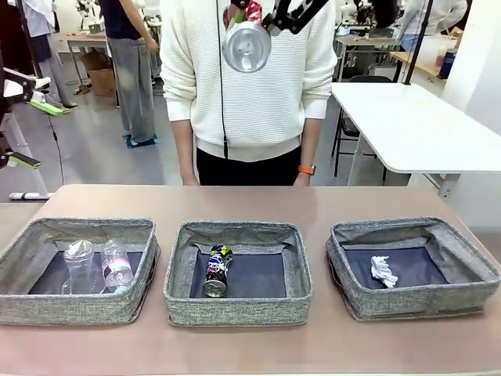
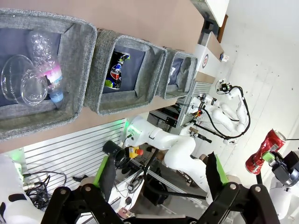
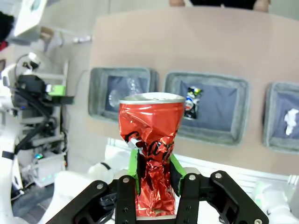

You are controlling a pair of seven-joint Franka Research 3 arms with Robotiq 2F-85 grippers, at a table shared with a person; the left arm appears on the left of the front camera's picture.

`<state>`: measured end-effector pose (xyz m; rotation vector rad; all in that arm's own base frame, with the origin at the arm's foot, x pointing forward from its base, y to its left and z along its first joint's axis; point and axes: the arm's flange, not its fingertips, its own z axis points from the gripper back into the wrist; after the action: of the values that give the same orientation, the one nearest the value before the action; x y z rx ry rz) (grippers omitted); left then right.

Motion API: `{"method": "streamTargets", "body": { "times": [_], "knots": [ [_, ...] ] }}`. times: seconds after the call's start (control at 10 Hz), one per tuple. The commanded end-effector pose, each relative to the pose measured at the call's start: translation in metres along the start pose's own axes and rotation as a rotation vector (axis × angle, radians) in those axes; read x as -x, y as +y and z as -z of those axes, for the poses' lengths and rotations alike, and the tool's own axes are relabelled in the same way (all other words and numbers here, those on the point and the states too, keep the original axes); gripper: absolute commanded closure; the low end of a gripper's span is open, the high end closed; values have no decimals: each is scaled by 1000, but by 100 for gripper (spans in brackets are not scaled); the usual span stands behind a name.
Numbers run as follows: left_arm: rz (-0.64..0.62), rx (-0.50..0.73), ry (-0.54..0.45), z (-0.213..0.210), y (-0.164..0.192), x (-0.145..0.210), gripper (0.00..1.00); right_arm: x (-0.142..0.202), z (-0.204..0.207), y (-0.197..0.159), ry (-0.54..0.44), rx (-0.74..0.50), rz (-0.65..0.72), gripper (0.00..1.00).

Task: Sort the waste into the appropriate baskets.
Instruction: Pick up the waste item pointed out by the person, then place the picked waste into the Fabric basket indicated by the person.

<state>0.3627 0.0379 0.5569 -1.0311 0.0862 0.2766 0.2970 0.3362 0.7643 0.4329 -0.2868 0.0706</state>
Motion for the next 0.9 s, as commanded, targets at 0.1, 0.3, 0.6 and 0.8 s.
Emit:
{"method": "streamTargets", "body": {
  "times": [0.1, 0.3, 0.6, 0.8],
  "knots": [
    [2, -2, 8, -3, 0, 2, 0, 0, 6, -3, 26, 13, 4, 73],
    [2, -2, 8, -3, 0, 2, 0, 0, 6, -3, 26, 13, 4, 73],
    [2, -2, 8, -3, 0, 2, 0, 0, 6, -3, 26, 13, 4, 73],
    [2, -2, 8, -3, 0, 2, 0, 0, 6, -3, 26, 13, 4, 73]
  ]
}}
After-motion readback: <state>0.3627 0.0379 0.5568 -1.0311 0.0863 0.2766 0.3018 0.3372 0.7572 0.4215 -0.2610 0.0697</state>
